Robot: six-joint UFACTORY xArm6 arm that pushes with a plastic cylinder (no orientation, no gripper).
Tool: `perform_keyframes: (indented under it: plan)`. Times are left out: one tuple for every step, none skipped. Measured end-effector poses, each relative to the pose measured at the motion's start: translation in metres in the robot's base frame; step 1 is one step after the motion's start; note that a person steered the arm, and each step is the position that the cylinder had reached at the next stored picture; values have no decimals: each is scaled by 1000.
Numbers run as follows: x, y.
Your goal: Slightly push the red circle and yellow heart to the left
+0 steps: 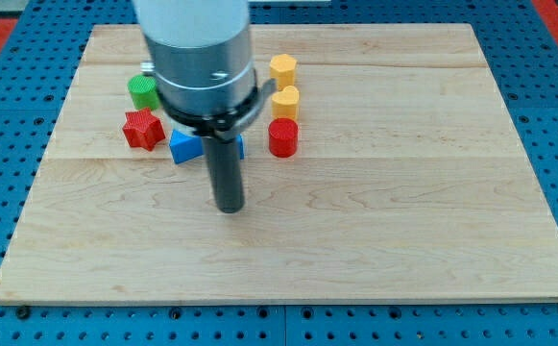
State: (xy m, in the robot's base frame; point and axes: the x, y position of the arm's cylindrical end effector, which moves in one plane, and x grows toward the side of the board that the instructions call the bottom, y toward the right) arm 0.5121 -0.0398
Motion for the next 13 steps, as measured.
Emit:
perform_keyframes:
  plan:
    - [-11,94]
    - [-39,94]
    - [-70,94]
    - [-84,83]
    - [-93,70]
    - [-105,62]
    - [-122,62]
    - [-127,76]
    - [-131,94]
    - [-148,105]
    - [-155,101]
    - [-155,87]
    - [-155,79]
